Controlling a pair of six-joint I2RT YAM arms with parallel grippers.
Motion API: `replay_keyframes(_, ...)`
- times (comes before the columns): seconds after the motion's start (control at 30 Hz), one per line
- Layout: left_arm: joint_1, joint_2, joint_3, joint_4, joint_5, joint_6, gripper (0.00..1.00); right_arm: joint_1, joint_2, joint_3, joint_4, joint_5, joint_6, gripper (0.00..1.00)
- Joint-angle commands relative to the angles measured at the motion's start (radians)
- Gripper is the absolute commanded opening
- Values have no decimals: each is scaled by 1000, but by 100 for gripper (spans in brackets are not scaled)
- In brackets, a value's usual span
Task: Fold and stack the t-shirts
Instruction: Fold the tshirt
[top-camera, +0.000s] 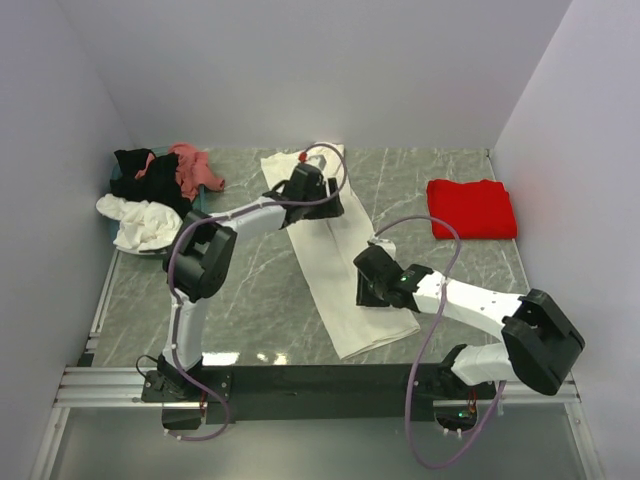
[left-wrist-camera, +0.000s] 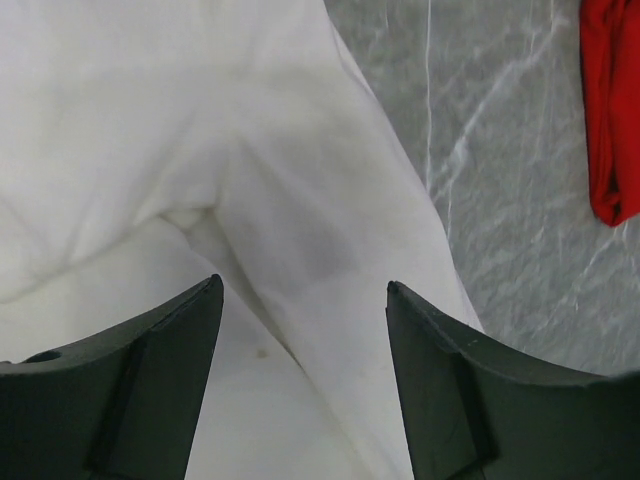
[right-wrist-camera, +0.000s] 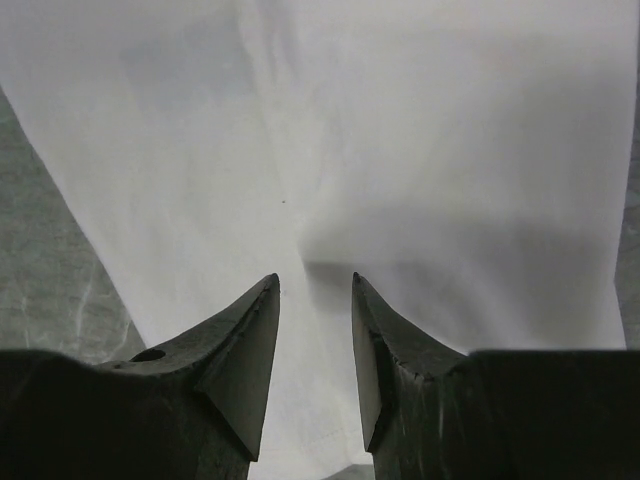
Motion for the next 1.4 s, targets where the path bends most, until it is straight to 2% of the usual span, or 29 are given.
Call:
replay_keyframes(0.0, -24, 32, -12, 64, 31, -47, 72, 1, 9, -28, 46, 10, 24, 42)
replay_keyframes(0.37, -32, 118, -42, 65, 23, -47, 72, 53, 32, -110, 111, -40, 82, 42)
replay_keyframes(1.03, -32, 83, -77, 26, -40, 40, 72, 281, 182, 8, 163, -115, 168, 42)
replay_keyframes(1.2, -33, -31, -143, 65, -15, 16, 72, 321, 199, 16, 169, -115, 189, 42)
replay_keyframes(1.37, -33, -196, -202, 65, -41, 13, 72, 356, 104, 48, 82, -25, 192, 42)
